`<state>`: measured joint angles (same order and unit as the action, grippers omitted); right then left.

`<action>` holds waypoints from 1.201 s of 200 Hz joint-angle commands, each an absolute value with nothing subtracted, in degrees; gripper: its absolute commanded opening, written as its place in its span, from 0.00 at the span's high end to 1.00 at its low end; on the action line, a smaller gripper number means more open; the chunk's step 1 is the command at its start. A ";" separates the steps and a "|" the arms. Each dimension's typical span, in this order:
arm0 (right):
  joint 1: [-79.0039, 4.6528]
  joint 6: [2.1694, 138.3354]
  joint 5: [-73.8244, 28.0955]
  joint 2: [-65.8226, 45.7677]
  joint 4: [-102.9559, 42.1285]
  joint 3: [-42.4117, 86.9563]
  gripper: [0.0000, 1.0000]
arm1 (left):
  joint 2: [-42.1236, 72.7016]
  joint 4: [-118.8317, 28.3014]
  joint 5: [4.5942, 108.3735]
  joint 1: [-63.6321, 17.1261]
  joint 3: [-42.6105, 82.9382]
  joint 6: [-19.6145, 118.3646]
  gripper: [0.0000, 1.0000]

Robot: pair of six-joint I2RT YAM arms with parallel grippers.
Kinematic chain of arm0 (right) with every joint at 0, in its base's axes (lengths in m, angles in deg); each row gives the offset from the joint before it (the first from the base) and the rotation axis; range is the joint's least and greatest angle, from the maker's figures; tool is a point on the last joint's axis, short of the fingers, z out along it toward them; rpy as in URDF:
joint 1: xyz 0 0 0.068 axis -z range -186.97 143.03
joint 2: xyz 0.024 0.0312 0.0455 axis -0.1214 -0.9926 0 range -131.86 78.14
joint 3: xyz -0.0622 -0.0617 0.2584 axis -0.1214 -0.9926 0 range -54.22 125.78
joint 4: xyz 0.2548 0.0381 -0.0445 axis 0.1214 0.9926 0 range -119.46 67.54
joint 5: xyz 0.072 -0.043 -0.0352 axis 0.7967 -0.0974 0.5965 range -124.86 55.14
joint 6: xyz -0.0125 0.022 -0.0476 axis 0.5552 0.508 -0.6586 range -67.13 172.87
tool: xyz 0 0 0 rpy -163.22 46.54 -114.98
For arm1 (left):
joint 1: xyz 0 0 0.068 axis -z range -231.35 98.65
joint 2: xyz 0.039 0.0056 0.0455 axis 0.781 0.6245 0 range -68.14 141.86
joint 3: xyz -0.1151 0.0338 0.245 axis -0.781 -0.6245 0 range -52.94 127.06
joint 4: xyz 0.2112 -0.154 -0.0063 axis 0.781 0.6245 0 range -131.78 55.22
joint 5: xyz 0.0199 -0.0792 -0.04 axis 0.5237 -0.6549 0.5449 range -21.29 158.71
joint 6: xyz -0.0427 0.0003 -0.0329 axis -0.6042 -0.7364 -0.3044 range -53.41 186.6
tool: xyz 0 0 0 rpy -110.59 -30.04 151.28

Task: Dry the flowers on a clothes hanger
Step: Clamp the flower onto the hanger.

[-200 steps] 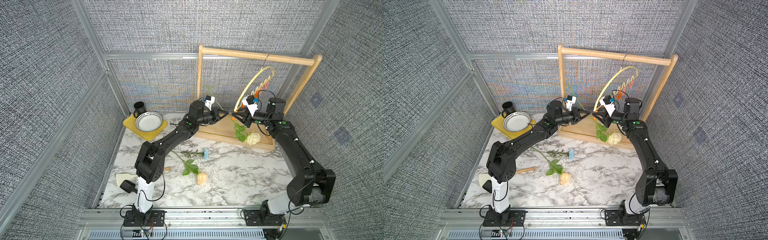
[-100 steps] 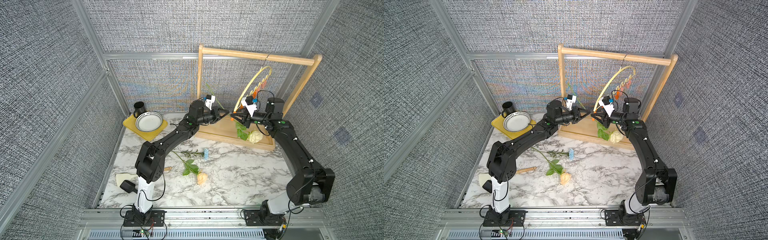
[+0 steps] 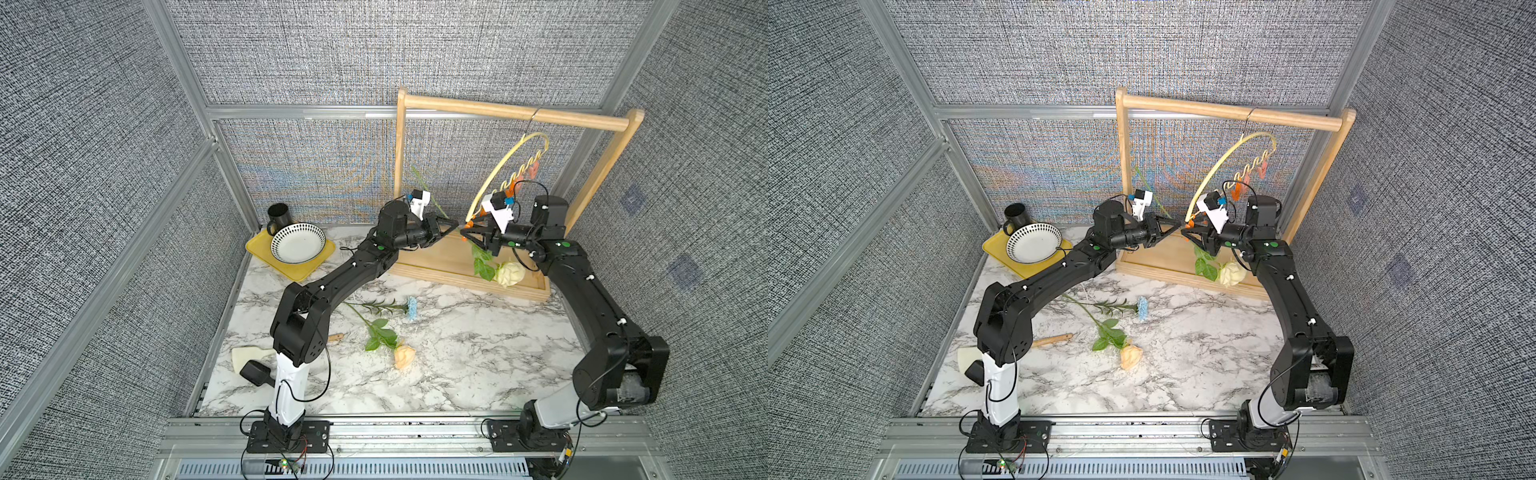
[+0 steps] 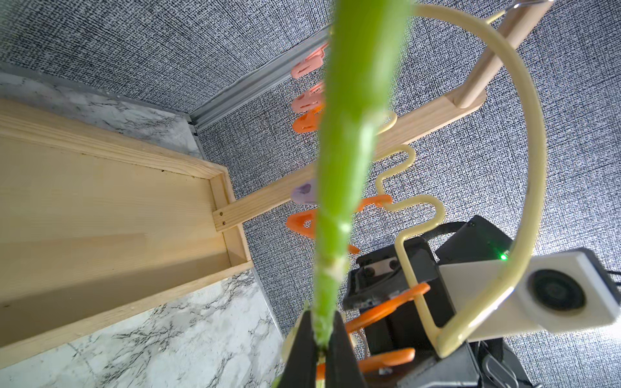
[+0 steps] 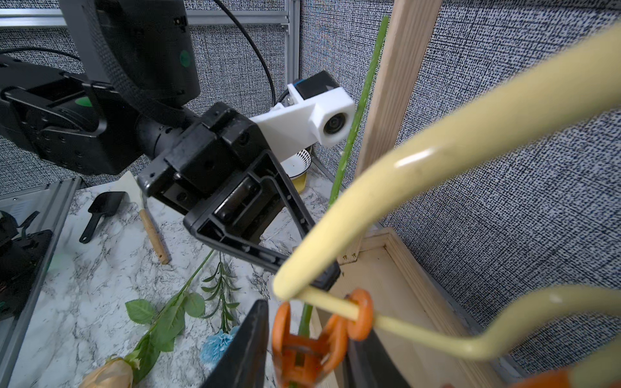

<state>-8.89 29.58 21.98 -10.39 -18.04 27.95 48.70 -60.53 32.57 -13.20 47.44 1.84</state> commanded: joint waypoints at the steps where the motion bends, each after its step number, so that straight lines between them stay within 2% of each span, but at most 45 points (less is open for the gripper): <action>1: -8.92 29.76 21.89 -10.04 -17.64 28.74 0.59 | 49.00 -62.71 32.45 -13.17 47.52 2.34 0.92; 22: -8.93 29.91 21.75 -9.96 -17.65 28.63 0.57 | 49.03 -62.39 32.41 -13.16 47.49 2.50 0.89; 41: -8.94 30.00 21.22 -9.84 -17.65 28.53 0.55 | 48.76 -61.54 32.74 -13.15 47.58 3.13 0.78; 56: -8.99 29.97 20.48 -9.57 -17.75 28.31 0.53 | 48.60 -61.12 32.43 -13.21 47.82 3.83 0.75; 72: -8.88 29.84 19.89 -9.32 -17.85 27.90 0.48 | 48.27 -60.48 32.49 -13.19 47.95 4.34 0.68; 103: -8.66 29.66 18.99 -8.88 -17.96 27.40 0.46 | 47.72 -58.99 32.89 -13.30 47.96 5.54 0.58; 118: -8.43 29.45 18.39 -8.36 -18.18 26.89 0.46 | 47.27 -57.86 33.22 -13.38 47.87 6.26 0.40; 152: -8.23 29.56 15.19 -5.23 -20.10 23.70 0.44 | 46.25 -53.85 34.87 -13.64 47.30 10.01 0.21; 157: -8.27 29.46 14.85 -4.76 -20.19 23.13 0.43 | 44.49 -53.12 35.15 -13.65 47.17 10.82 0.15; 160: -8.25 29.45 14.71 -4.42 -20.23 22.80 0.43 | 44.25 -52.68 35.22 -13.70 47.11 11.46 0.04; 163: -8.27 29.48 14.62 -4.09 -20.28 22.43 0.43 | 44.06 -52.19 35.23 -13.73 47.12 12.15 0.01; 198: -8.18 29.16 12.00 0.55 -20.72 17.06 0.42 | 40.64 -46.55 35.79 -15.17 45.34 19.15 0.00; 240: -8.13 28.23 2.71 6.28 -23.47 10.26 0.41 | 36.08 -42.56 37.37 -16.85 40.99 24.93 0.00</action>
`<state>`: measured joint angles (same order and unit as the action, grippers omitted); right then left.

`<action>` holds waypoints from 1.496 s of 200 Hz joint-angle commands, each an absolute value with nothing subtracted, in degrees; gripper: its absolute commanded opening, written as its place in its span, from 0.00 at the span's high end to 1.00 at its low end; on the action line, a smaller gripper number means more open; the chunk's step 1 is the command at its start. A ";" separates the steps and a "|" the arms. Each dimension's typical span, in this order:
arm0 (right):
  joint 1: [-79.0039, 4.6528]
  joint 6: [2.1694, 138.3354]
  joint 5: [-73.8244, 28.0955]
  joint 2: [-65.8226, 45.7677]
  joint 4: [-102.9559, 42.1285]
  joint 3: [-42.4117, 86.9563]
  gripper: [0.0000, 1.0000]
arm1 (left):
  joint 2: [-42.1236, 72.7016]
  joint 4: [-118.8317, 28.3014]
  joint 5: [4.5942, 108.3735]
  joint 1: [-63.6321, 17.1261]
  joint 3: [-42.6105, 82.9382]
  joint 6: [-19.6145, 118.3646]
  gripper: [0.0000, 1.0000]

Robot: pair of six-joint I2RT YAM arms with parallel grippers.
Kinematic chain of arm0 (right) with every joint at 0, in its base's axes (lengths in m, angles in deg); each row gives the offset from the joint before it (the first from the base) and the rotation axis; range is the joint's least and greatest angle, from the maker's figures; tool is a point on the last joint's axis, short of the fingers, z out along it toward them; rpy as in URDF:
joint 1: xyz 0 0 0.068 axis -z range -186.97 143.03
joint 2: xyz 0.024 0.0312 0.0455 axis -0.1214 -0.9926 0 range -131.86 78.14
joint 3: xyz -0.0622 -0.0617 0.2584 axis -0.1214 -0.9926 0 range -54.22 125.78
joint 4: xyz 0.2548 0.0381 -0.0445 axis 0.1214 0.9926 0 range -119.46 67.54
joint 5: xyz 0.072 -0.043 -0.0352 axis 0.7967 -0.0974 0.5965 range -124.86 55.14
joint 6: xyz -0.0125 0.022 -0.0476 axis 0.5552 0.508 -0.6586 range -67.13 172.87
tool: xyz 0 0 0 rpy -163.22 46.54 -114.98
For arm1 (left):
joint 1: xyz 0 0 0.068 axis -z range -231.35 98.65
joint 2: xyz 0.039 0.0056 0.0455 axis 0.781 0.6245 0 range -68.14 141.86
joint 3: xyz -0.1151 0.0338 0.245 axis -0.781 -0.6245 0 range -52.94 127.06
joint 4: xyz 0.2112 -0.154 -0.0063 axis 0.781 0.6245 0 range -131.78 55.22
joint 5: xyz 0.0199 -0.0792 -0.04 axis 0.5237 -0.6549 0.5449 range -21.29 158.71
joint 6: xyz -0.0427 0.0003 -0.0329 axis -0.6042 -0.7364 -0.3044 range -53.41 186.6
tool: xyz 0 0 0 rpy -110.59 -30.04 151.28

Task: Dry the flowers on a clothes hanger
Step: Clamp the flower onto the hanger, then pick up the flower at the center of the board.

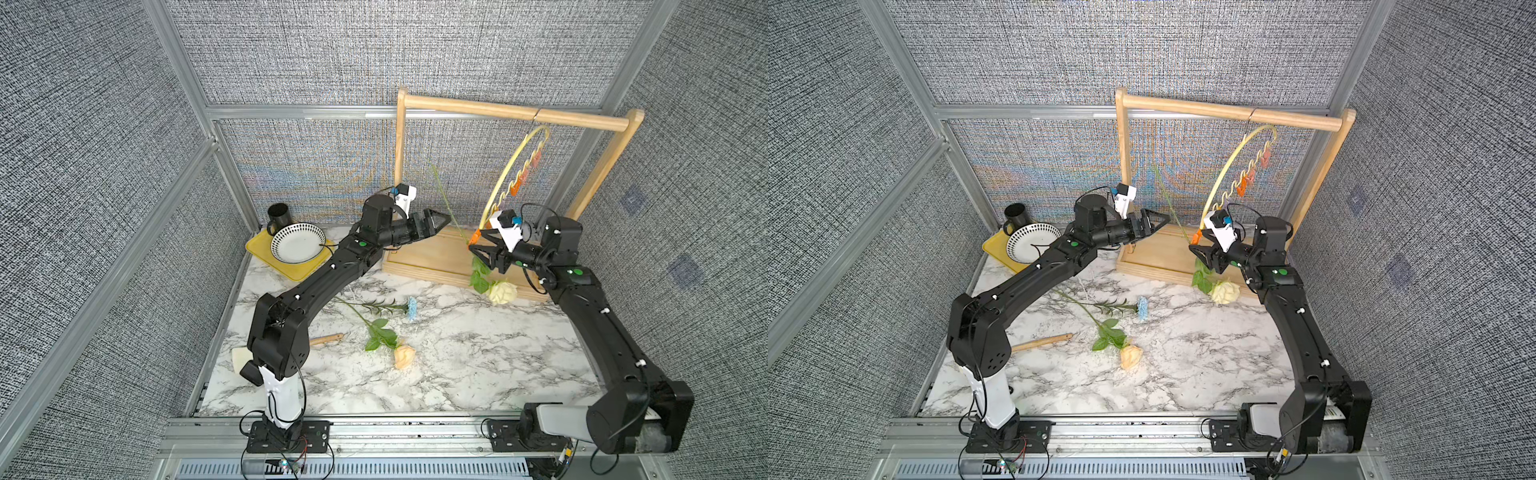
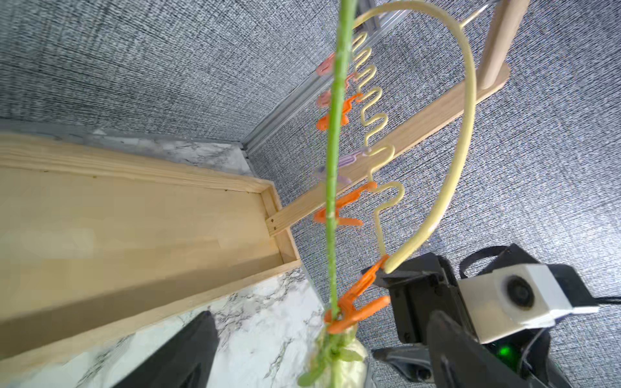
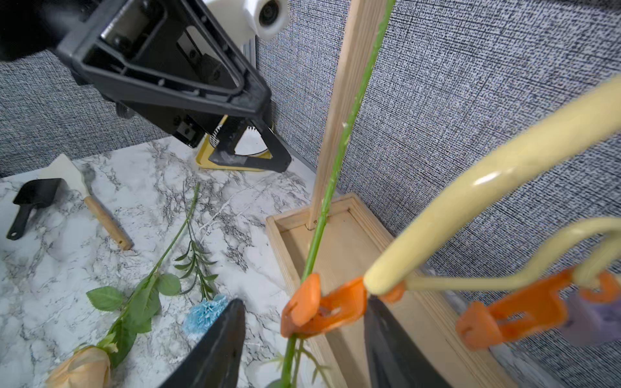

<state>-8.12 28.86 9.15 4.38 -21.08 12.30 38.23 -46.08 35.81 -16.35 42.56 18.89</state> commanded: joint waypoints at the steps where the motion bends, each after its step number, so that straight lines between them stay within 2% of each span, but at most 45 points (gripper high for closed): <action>1: -8.17 28.24 2.47 6.39 -23.43 10.19 0.42 | 36.00 -42.43 37.40 -16.87 40.92 25.11 0.00; 50: -7.80 27.90 -7.35 9.26 -20.24 8.25 0.41 | 30.41 -34.75 38.49 -19.29 36.61 31.26 0.00; 71: -7.69 27.25 -8.50 11.34 -18.97 7.07 0.41 | 27.32 -32.93 39.92 -20.64 32.98 32.84 0.00; 136: -9.03 24.87 -7.13 21.16 -12.46 3.13 0.43 | 17.09 -18.56 52.01 -25.42 25.55 37.57 0.01; 172: -11.04 20.07 -8.00 24.45 -2.42 6.47 0.46 | 10.45 -11.36 63.58 -29.62 19.92 35.70 0.00; 197: -14.53 15.70 -5.17 24.55 6.68 9.29 0.46 | 4.14 -9.78 72.81 -32.27 13.51 33.15 0.00; 229: -23.32 12.63 -4.69 24.15 13.13 9.60 0.46 | 1.65 -4.09 78.60 -34.50 10.53 29.86 0.00; 255: -33.02 13.50 -8.79 23.33 15.26 9.00 0.46 | 4.75 2.34 76.61 -35.18 11.23 25.16 0.03; 278: -41.03 15.90 -12.21 21.03 13.69 7.69 0.46 | 7.51 1.56 68.20 -35.18 9.04 23.55 0.09; 299: -44.85 16.65 -13.02 18.21 11.94 7.56 0.46 | 11.50 -1.48 60.50 -34.35 8.46 25.07 0.17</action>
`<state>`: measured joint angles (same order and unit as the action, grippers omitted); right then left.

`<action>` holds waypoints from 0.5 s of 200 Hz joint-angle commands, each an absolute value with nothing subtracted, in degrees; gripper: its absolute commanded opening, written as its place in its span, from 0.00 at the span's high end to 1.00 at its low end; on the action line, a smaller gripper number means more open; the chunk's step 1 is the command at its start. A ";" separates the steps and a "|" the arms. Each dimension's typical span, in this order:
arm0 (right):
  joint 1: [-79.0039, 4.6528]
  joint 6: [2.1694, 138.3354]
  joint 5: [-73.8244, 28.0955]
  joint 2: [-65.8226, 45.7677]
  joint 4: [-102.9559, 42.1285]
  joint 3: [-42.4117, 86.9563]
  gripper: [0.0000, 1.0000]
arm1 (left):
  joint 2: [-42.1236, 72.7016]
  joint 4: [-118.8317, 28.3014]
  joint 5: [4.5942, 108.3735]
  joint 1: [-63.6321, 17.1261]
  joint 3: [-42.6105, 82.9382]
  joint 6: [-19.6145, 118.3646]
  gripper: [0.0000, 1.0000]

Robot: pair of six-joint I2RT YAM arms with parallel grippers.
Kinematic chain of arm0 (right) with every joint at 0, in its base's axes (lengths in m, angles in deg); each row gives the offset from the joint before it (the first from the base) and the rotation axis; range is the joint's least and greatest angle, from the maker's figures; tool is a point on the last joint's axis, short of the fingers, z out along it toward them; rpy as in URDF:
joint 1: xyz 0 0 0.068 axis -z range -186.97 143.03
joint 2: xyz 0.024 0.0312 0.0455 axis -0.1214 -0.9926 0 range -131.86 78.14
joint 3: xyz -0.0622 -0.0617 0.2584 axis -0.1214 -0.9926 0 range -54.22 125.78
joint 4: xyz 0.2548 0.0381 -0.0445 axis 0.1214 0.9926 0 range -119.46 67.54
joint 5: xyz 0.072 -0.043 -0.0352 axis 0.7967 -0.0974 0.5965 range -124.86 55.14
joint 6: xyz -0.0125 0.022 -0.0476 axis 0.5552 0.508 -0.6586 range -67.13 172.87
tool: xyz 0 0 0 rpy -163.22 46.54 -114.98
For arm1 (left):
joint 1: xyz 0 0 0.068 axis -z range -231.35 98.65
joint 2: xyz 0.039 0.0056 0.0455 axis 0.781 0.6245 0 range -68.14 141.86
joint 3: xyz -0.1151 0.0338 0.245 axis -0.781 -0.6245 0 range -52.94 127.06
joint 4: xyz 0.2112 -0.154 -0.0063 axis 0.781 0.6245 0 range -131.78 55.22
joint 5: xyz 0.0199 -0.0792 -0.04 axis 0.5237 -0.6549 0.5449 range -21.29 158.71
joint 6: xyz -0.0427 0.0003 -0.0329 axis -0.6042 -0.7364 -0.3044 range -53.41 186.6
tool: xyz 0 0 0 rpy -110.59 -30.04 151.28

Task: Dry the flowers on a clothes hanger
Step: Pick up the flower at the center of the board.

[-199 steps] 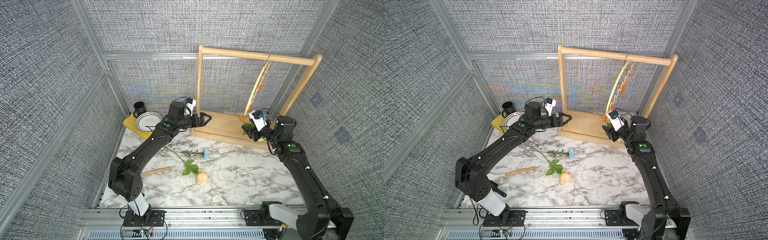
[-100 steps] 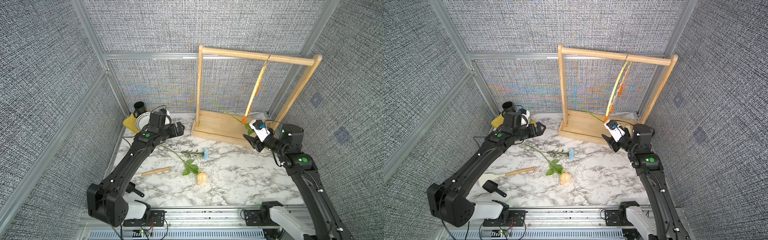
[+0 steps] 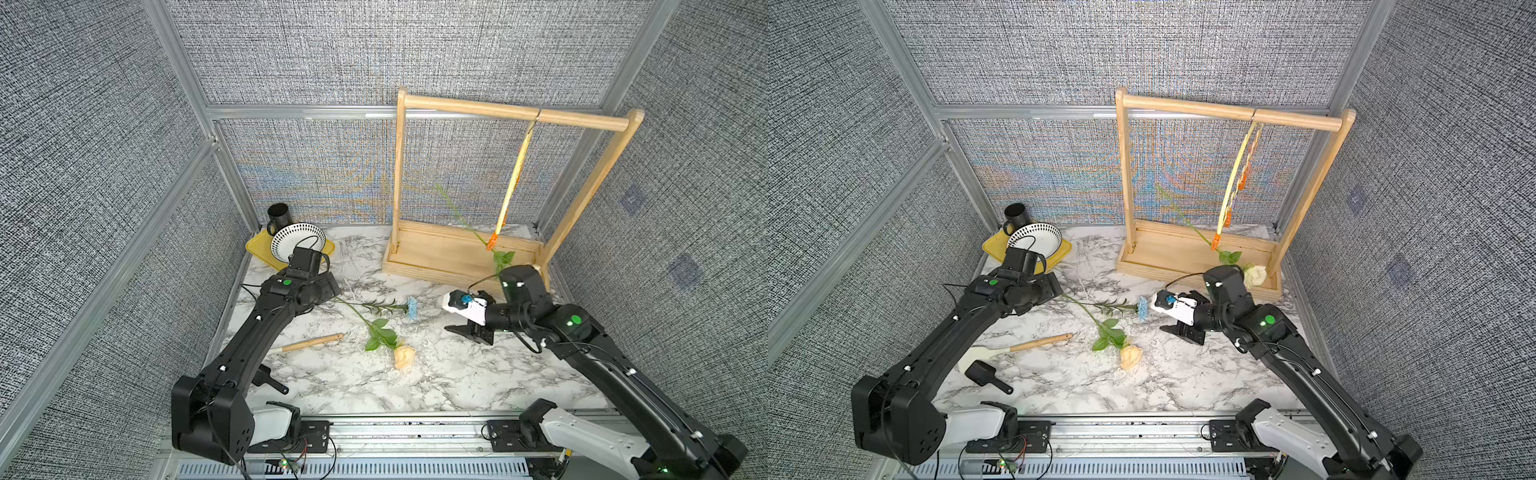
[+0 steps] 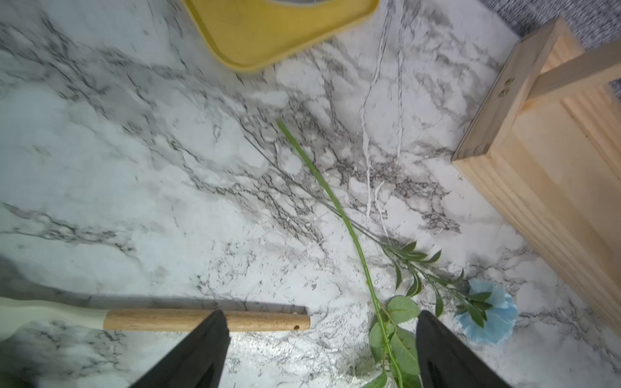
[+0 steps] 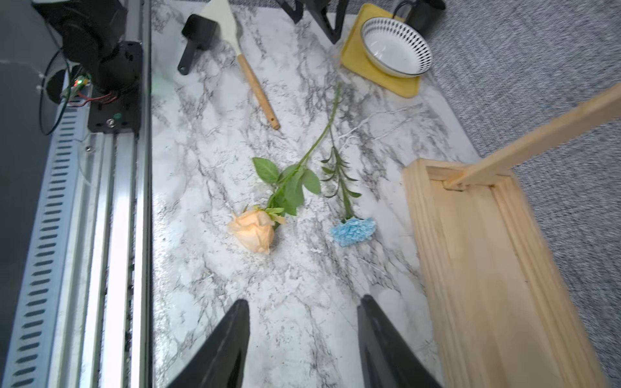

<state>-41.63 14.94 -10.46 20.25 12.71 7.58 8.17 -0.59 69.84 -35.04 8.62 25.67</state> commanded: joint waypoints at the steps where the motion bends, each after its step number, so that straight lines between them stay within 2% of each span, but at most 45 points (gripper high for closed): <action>1: -44.98 16.69 -13.00 18.07 11.80 7.57 0.46 | 11.76 -1.46 60.34 -34.28 8.52 25.09 0.17; 31: -45.73 16.92 -9.33 15.38 9.38 7.96 0.46 | 17.28 1.27 61.38 -32.38 10.86 24.35 0.20; 50: -45.82 17.07 -9.24 14.49 7.83 7.34 0.46 | 19.36 0.76 65.24 -30.85 11.31 21.54 0.30; 100: -45.75 20.11 -11.27 12.06 5.80 7.91 0.48 | 31.69 0.34 63.38 -28.23 15.83 19.59 0.35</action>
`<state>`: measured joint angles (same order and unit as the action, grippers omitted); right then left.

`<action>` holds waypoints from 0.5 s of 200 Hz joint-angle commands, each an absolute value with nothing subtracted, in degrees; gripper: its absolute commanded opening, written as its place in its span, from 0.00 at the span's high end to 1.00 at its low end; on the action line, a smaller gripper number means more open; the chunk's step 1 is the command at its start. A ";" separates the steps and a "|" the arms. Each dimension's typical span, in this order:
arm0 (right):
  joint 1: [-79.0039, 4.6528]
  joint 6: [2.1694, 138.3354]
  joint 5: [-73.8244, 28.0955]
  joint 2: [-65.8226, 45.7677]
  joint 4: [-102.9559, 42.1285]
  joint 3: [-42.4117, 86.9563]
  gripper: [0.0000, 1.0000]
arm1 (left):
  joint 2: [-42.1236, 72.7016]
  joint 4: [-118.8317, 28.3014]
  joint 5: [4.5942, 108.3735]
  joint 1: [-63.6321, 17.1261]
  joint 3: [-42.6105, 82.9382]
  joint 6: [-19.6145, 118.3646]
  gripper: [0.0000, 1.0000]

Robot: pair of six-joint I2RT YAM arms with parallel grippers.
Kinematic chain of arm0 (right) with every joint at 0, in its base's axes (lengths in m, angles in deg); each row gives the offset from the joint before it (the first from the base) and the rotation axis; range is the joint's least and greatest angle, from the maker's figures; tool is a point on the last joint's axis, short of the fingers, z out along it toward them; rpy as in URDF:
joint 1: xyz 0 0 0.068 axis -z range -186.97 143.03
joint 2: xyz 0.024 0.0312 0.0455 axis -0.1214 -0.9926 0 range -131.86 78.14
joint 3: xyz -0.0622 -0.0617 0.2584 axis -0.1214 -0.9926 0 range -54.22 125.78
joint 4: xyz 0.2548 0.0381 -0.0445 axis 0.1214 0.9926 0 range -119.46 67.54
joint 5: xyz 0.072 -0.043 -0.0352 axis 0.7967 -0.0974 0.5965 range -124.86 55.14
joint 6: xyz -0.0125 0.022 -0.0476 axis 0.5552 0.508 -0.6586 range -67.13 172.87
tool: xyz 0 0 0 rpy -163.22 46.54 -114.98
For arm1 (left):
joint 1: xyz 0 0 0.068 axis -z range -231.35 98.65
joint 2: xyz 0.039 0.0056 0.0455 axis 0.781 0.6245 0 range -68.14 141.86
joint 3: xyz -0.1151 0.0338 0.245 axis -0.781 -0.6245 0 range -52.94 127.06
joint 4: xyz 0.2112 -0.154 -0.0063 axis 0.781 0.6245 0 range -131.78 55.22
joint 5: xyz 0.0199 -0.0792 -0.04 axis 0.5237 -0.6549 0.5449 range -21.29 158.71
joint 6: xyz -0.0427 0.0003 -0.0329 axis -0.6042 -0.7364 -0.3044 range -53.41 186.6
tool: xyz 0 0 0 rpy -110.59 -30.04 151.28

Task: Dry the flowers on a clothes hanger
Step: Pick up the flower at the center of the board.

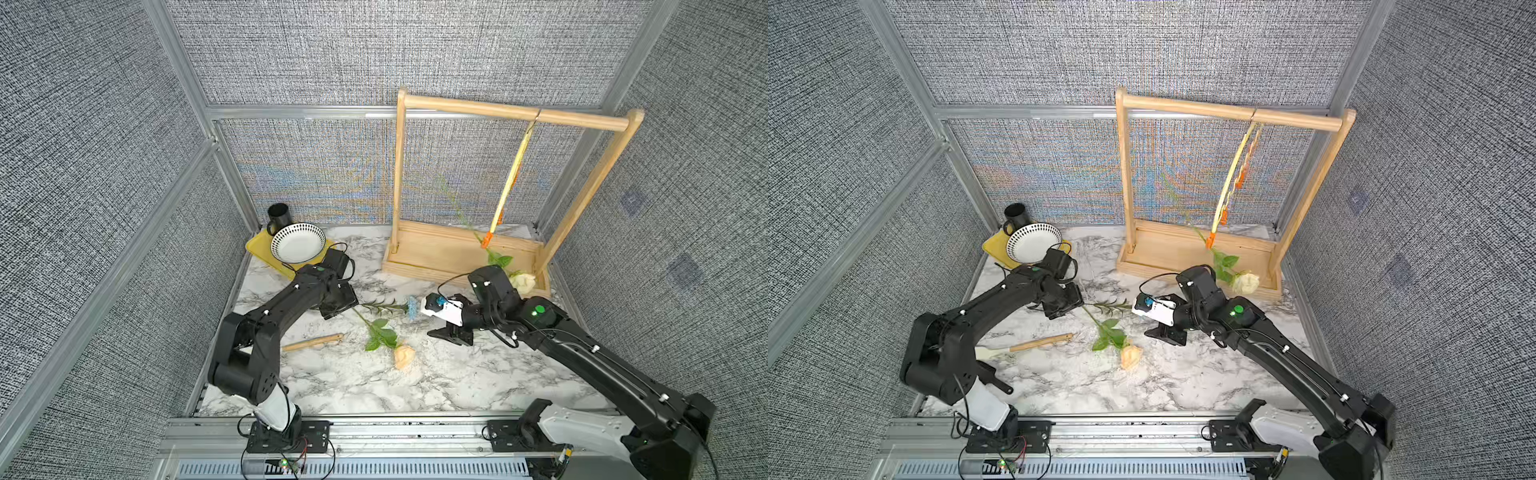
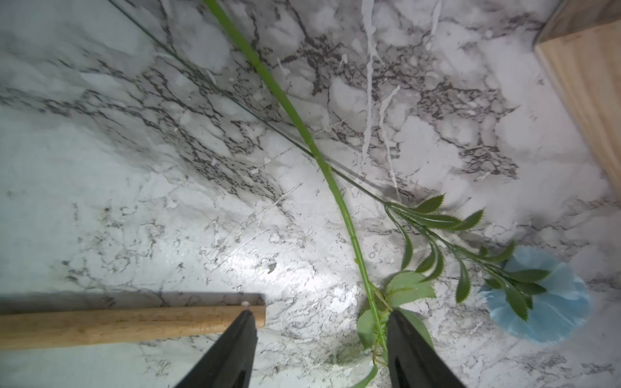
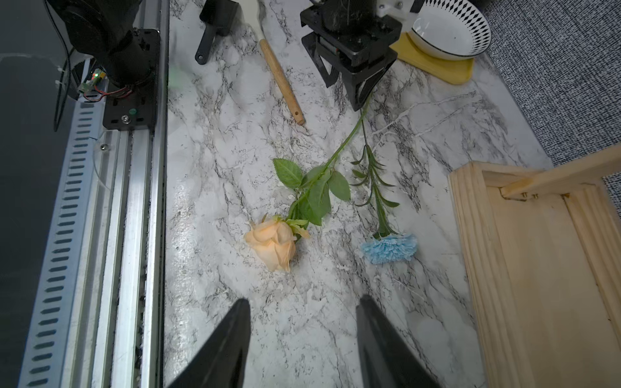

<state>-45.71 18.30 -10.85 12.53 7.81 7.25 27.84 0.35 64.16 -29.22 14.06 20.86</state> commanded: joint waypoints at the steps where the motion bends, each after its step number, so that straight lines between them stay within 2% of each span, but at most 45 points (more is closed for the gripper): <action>1: -45.79 20.10 -11.24 12.10 5.79 7.91 0.48 | 31.87 0.33 63.32 -28.19 16.07 19.63 0.35; 37: -45.90 21.01 -12.00 13.01 4.64 7.88 0.48 | 37.68 -1.68 62.34 -27.12 18.99 18.72 0.39; 62: -45.91 21.40 -12.70 13.36 4.65 7.40 0.48 | 39.72 -4.16 62.56 -26.84 18.27 17.38 0.46; 69: -45.91 21.52 -12.71 13.44 4.65 7.38 0.48 | 40.67 -3.90 62.44 -26.84 18.63 17.29 0.52; 100: -45.91 22.02 -12.70 13.78 5.07 8.14 0.50 | 42.91 -3.88 64.46 -26.49 18.69 17.29 0.56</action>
